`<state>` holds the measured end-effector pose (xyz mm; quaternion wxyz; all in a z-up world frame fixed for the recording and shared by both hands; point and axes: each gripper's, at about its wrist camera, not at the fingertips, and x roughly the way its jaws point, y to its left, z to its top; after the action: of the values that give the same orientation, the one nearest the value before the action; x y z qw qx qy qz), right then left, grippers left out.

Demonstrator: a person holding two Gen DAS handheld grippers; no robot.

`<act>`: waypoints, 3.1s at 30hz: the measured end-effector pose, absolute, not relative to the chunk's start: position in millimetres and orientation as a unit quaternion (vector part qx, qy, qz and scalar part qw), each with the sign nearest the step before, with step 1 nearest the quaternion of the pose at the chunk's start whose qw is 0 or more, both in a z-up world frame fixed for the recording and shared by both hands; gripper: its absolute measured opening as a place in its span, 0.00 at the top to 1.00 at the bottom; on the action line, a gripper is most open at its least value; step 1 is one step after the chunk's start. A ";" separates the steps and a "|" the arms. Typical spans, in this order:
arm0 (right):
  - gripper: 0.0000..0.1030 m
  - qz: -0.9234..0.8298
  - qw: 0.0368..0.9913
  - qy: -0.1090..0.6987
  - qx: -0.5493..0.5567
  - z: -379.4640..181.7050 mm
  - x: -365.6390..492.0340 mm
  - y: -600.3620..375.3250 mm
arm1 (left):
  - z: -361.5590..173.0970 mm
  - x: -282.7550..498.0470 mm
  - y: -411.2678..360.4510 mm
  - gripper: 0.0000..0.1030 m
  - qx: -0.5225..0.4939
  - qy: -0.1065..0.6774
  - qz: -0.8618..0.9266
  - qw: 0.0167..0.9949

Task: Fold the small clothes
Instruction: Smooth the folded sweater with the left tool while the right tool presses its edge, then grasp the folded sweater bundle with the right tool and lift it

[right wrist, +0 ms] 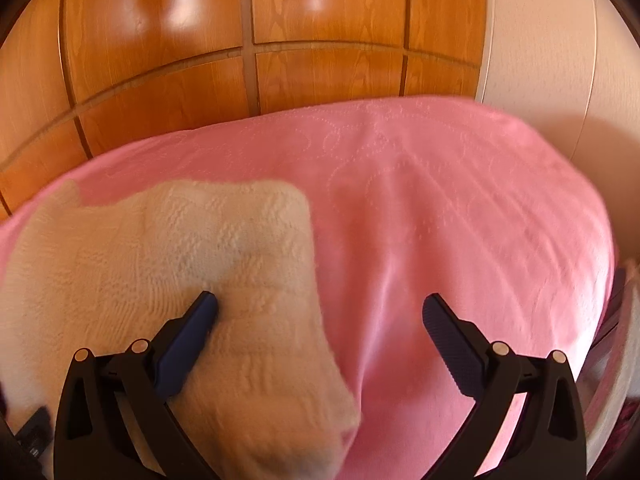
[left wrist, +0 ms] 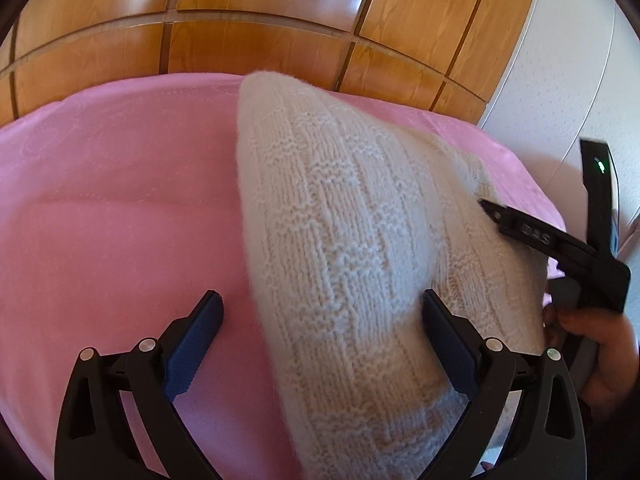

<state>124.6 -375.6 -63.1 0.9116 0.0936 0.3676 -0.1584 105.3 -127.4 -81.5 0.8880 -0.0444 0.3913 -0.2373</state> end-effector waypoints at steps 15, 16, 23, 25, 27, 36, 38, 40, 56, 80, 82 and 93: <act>0.02 -0.088 0.897 0.395 0.177 -89.4 18.5 -403.4 | -75.4 69.4 -125.2 0.06 0.000 0.367 -0.239 0.899; 0.02 -0.089 0.894 0.398 0.187 -86.9 18.1 -404.3 | -71.9 69.9 -121.8 0.06 -0.016 0.371 -0.248 0.895; 0.22 0.004 0.905 0.367 0.217 -62.4 24.6 -391.6 | -52.5 98.3 -92.1 0.06 -0.152 0.381 -0.269 0.871; 0.23 0.034 0.892 0.364 0.266 -66.2 28.3 -396.3 | -55.2 109.0 -93.5 0.07 -0.164 0.398 -0.268 0.862; 0.23 0.071 0.872 0.369 0.315 -72.6 33.7 -399.2 | -61.9 121.6 -101.9 0.14 -0.167 0.424 -0.285 0.843; 0.24 0.109 0.832 0.368 0.399 -86.4 59.7 -418.1 | -69.6 146.0 -134.9 0.14 -0.157 0.450 -0.323 0.818; 0.23 0.104 0.831 0.366 0.405 -87.0 65.9 -417.6 | -69.6 146.6 -137.4 0.14 -0.158 0.449 -0.322 0.819; 0.20 0.097 0.832 0.365 0.406 -85.4 76.3 -417.8 | -69.3 148.8 -135.5 0.13 -0.162 0.450 -0.321 0.817; 0.49 0.094 0.860 0.341 0.367 -81.0 87.3 -406.7 | -50.6 116.2 -142.5 0.41 -0.067 0.393 -0.289 0.870; 0.53 0.167 0.916 0.299 0.207 -23.0 75.4 -260.1 | 5.7 44.3 -74.9 0.53 0.009 0.231 -0.184 0.955; 0.53 0.179 0.918 0.296 0.192 -18.9 78.5 -245.4 | 8.3 45.4 -65.7 0.53 0.001 0.226 -0.171 0.959; 0.53 0.210 0.931 0.258 0.153 -3.1 123.4 -211.3 | 20.8 85.2 -48.3 0.53 0.007 0.183 -0.132 0.974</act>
<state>123.4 -211.3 -3.1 0.9306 0.1534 0.2579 0.2095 85.2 -48.3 20.8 0.9741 0.0066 0.1833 -0.1320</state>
